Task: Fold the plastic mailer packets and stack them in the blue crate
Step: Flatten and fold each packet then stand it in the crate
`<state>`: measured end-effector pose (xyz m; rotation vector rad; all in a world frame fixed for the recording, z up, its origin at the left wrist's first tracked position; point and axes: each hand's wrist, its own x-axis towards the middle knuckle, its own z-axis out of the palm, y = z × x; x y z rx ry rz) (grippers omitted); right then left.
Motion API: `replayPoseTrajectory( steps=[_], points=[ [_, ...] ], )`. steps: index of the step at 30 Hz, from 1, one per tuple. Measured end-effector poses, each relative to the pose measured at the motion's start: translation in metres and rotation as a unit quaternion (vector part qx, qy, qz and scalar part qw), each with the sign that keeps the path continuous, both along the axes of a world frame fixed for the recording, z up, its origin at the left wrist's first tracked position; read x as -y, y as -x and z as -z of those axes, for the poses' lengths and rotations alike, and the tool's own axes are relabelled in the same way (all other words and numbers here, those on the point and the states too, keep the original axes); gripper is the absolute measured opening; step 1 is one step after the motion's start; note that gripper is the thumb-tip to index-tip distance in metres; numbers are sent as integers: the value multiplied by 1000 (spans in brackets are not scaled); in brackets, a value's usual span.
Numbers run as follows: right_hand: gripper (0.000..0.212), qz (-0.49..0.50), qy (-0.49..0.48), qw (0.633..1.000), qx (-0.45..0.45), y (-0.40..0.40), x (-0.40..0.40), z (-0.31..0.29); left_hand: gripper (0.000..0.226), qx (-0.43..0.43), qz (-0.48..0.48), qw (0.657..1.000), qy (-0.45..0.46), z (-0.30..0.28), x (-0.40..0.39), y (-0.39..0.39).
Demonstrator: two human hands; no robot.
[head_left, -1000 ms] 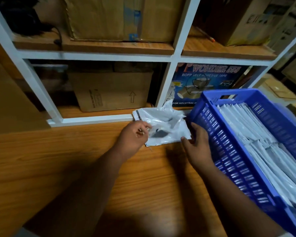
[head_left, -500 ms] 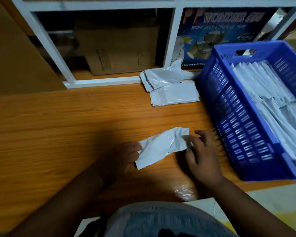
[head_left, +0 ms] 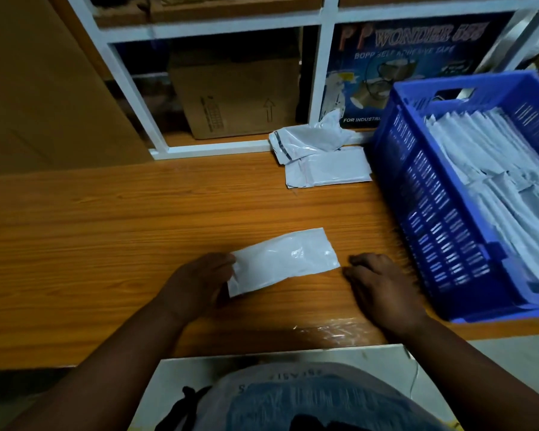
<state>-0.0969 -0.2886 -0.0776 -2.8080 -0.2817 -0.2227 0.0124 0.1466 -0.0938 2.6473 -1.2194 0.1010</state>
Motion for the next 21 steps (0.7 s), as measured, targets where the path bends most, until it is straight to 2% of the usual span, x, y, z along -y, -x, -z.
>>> replayPoseTrajectory(
  steps=[4, 7, 9, 10, 12, 14, 16, 18, 21],
  points=[
    [30, 6, -65, 997, -27, 1, -9, -20, 40, -24, -18, 1000, -4, 0, 3, 2],
    [29, 134, -214, 966, -53, -16, -30, -28, 42, -35, -46, 998, 13, -11, 15, 8],
    [42, 225, -259, 934, -99, -35, -38, -29, 52, -62, -117, 990, 55, -19, 26, 18],
    [46, 240, -244, 931, -127, -43, -41, -29, 56, -76, -155, 982, 76, -19, 34, 23],
    [40, 230, -200, 936, -176, -54, -49, -27, 62, -77, -180, 978, 71, -11, 52, 35],
    [24, 217, -200, 934, -200, -57, -54, -24, 70, -64, -174, 983, 2, 2, 69, 48],
    [18, 211, -222, 928, -210, -51, -54, -22, 74, -45, -178, 980, -70, 9, 75, 56],
    [25, 197, -234, 929, -211, -40, -46, -21, 76, -37, -182, 977, -102, 10, 69, 58],
    [45, 182, -195, 937, -226, -19, -30, -23, 78, -40, -168, 975, -137, 13, 49, 56]
  ],
)
